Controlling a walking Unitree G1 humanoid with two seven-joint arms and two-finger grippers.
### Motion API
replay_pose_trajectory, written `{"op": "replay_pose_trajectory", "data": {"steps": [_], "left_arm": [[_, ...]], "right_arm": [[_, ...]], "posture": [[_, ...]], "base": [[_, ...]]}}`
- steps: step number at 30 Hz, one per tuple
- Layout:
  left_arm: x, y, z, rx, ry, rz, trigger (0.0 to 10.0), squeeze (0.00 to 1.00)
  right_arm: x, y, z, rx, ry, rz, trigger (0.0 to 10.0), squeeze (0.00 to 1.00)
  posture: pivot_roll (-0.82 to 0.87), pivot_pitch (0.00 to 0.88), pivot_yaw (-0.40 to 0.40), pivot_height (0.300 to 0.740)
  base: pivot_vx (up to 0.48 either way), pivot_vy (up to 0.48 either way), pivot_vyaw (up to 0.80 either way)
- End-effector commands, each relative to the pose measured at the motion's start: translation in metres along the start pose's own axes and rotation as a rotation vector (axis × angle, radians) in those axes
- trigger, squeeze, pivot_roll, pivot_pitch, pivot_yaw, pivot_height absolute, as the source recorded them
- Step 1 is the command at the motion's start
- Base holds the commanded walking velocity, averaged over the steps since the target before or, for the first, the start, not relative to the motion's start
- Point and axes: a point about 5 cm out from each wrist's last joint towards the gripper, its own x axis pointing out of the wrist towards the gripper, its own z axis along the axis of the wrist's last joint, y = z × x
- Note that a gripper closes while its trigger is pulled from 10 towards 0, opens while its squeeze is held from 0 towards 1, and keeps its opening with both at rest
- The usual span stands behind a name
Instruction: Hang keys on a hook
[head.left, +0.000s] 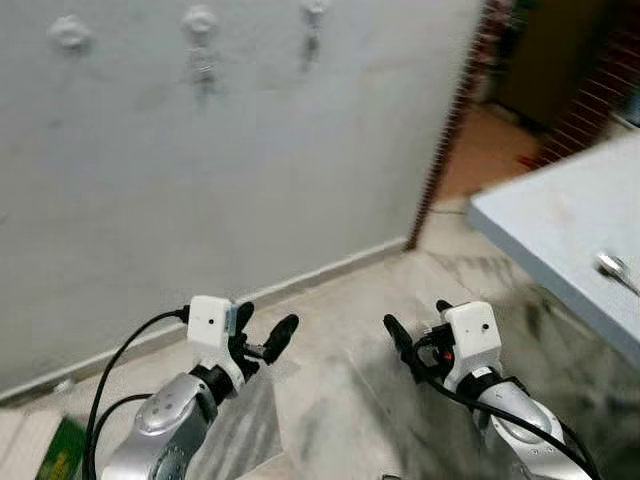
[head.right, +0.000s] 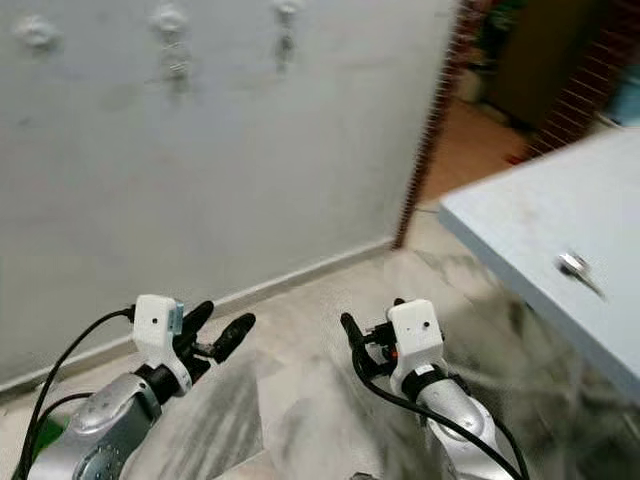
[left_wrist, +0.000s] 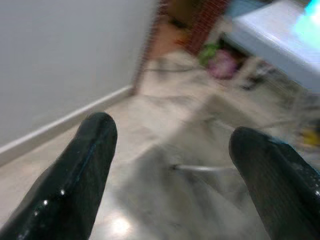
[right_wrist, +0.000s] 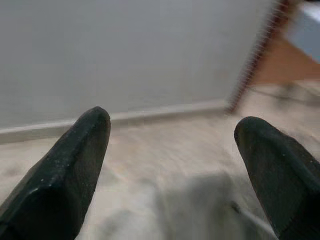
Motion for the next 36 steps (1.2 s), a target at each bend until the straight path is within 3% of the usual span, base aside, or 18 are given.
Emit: {"op": "replay_pose_trajectory", "data": {"steps": [1, 10, 17, 36], "left_arm": [[-0.0048, 0.0034, -0.0019, 0.008, 0.014, 0.005, 10.0, 0.0], [-0.0045, 0.0035, -0.0026, 0.013, 0.024, 0.003, 10.0, 0.0], [-0.0053, 0.0022, -0.0026, 0.016, 0.024, -0.009, 10.0, 0.0], [-0.005, 0.0011, -0.0059, -0.001, 0.05, -0.029, 10.0, 0.0]], "right_arm": [[0.0018, 0.003, 0.0056, 0.003, -0.021, 0.011, 10.0, 0.0], [0.0016, 0.0034, 0.0054, 0.006, -0.021, 0.009, 10.0, 0.0], [0.0008, 0.0037, 0.0049, 0.007, -0.017, 0.008, 10.0, 0.0], [-0.0006, 0.0043, 0.0048, 0.01, -0.014, 0.008, 10.0, 0.0]], "posture": [[-0.11, 0.096, 0.037, 0.74], [-0.11, 0.096, 0.038, 0.74], [-0.11, 0.1, 0.038, 0.74], [-0.11, 0.109, 0.041, 0.74]], "base": [[0.0, 0.458, 0.0], [0.0, 0.391, 0.0], [0.0, 0.0, 0.0], [0.0, 0.0, -0.7]]}}
